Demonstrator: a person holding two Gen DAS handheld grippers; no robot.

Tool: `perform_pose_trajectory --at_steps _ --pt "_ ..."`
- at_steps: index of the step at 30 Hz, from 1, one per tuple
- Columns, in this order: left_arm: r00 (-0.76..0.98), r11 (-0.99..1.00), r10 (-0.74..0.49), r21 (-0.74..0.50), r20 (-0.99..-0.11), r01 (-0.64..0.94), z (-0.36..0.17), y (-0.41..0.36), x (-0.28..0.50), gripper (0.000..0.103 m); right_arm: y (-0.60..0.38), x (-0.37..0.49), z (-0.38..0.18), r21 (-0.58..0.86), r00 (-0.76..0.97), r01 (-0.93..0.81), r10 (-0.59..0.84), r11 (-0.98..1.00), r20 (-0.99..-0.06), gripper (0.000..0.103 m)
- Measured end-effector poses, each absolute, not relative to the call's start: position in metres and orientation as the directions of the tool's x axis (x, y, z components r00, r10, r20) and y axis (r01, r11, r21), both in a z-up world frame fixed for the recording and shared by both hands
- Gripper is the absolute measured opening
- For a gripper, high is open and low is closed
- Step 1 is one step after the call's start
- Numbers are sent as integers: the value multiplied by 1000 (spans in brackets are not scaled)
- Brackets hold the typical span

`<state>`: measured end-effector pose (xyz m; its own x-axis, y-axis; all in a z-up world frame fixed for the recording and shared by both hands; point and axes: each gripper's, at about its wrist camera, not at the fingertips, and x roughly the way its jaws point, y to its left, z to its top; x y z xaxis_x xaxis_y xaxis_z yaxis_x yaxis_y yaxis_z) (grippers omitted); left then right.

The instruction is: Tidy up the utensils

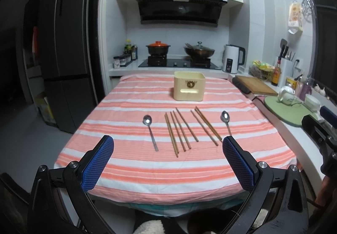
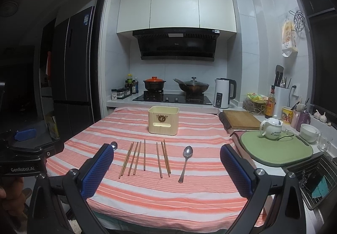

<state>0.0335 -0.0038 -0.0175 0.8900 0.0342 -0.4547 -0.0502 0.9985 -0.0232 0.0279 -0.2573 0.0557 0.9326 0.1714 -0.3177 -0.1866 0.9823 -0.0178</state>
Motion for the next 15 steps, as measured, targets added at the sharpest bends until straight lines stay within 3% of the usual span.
perform_pose_trajectory --at_steps 15 --pt "863 996 -65 -83 -501 27 -56 6 83 103 -260 60 32 -14 918 -198 181 980 -353 103"
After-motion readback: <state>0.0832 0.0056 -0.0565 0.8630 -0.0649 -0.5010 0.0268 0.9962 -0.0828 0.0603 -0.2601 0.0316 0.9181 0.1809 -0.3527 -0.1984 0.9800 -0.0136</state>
